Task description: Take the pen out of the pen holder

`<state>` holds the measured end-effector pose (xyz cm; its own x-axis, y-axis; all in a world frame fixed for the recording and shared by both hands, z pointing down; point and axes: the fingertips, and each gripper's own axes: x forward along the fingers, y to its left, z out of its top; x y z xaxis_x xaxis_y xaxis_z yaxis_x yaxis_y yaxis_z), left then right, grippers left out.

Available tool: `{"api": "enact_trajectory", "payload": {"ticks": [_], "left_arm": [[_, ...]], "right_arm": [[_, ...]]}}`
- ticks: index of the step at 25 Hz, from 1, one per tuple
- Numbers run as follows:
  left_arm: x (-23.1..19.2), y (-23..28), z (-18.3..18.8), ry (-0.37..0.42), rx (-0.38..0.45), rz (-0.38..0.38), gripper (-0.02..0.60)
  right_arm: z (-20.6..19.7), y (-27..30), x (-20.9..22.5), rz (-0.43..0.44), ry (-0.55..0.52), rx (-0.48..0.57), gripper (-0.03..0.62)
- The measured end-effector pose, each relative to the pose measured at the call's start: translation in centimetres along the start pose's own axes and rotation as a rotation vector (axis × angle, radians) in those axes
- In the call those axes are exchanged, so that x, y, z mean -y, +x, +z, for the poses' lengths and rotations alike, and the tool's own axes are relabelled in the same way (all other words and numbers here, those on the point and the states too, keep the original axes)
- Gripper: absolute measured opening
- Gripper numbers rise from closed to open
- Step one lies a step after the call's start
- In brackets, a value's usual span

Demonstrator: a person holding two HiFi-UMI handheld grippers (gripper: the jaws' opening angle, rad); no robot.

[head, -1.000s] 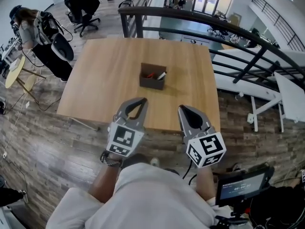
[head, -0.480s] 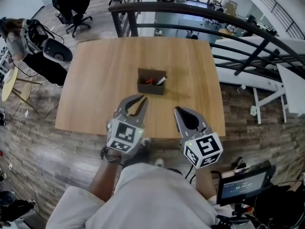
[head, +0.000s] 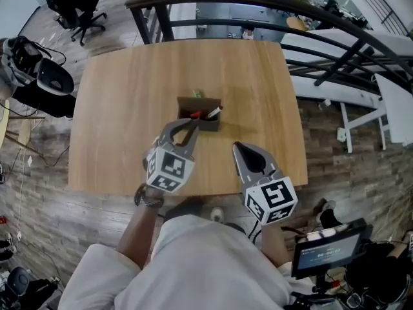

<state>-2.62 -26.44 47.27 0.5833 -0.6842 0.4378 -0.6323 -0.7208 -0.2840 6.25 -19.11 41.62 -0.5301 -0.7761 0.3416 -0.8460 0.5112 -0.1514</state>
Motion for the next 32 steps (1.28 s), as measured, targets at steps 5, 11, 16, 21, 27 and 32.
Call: {"api": "enact_trajectory", "payload": {"ticks": [5,11,16,21,27,32], "left_arm": [[0.7,1.5,-1.3,0.023,-0.045,-0.034,0.051],[0.9,3.5,-3.1,0.047,-0.098,-0.088,0.054],[1.3,4.6,-4.6,0.065,-0.143,-0.134,0.055],[2.1,5.4,-6.2,0.080,-0.193,-0.182,0.058],[2.8,6.6,-7.2,0.087,-0.214,-0.203,0.064],[2.9,7.4,-8.2,0.108,-0.234,-0.216,0.069]], "right_arm": [[-1.3,-0.4,0.9,-0.033,0.031,-0.032,0.003],[-2.2,-0.2,1.6,-0.068,0.066,-0.067,0.003],[-2.7,-0.2,2.1,-0.095,0.091,-0.093,0.003],[-3.1,0.1,2.3,-0.105,0.105,-0.115,0.002],[-4.2,-0.1,2.5,-0.117,0.121,-0.144,0.002],[-4.9,0.0,2.5,-0.127,0.135,-0.160,0.002]]}}
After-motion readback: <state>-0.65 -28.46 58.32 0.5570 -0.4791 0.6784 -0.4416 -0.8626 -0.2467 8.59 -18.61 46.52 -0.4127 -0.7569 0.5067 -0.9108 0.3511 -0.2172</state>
